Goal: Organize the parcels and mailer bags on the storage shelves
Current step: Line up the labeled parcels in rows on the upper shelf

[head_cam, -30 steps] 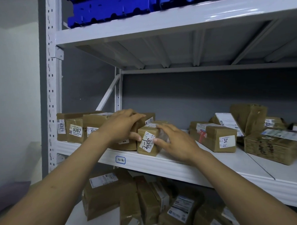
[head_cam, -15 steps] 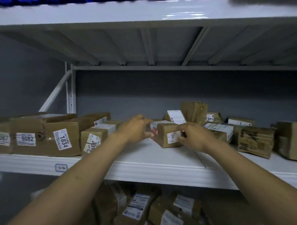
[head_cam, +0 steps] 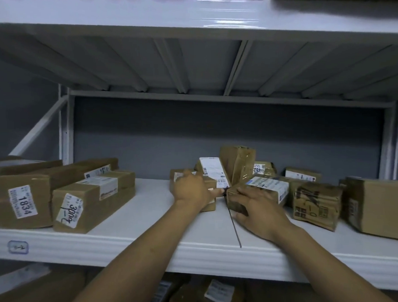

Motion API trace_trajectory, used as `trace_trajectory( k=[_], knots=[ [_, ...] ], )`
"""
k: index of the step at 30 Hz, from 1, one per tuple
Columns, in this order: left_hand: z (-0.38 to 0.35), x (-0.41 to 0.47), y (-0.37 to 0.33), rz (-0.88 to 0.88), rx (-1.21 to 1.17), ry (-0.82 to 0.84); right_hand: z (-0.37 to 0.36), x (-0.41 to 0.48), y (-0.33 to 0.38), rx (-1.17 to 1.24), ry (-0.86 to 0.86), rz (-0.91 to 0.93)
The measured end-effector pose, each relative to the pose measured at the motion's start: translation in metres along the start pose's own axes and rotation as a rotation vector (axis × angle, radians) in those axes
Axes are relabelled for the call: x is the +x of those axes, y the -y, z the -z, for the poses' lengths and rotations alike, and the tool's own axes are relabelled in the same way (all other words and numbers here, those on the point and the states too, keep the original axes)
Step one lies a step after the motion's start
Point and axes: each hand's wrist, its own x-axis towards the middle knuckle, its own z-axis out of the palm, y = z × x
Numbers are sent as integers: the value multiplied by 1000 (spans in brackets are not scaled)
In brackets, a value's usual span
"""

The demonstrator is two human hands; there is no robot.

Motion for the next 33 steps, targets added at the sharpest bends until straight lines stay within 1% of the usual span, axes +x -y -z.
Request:
trace_trajectory(
  k=[3, 6, 8, 12, 14, 17, 19, 21, 23, 26, 28, 30, 31, 33],
  knots=[
    [3, -2, 9, 74, -69, -28, -3, 0, -2, 60, -43, 12],
    [15, -16, 26, 98, -218, -30, -3, 3, 2, 233, -98, 33],
    [24, -30, 39, 70, -326, -51, -2, 7, 12, 415, -137, -5],
    [44, -58, 67, 30, -511, -61, 4, 18, 48, 902, -104, -86],
    [56, -69, 79, -41, -519, -57, 7, 24, 66, 1015, -75, -93],
    [80, -82, 97, -184, -460, -49, 14, 27, 86, 1007, -48, -78],
    [93, -89, 107, -252, -442, -4, 18, 27, 94, 1003, -47, -44],
    [102, -95, 113, -312, -447, 48, 24, 23, 101, 1043, -28, -60],
    [103, -99, 119, -305, -489, 59, 27, 18, 105, 1088, -18, -123],
    [96, -99, 129, -158, -558, 43, 33, 7, 109, 1010, 0, -198],
    [89, -100, 134, -156, -571, 121, 36, -2, 112, 1004, 36, -185],
    [84, -102, 135, -203, -664, 177, 37, -10, 115, 996, 98, -133],
    [82, -103, 135, -216, -707, 175, 36, -14, 117, 949, 107, -103],
    [80, -103, 134, -225, -761, 140, 30, -17, 121, 786, 59, -67]
  ],
)
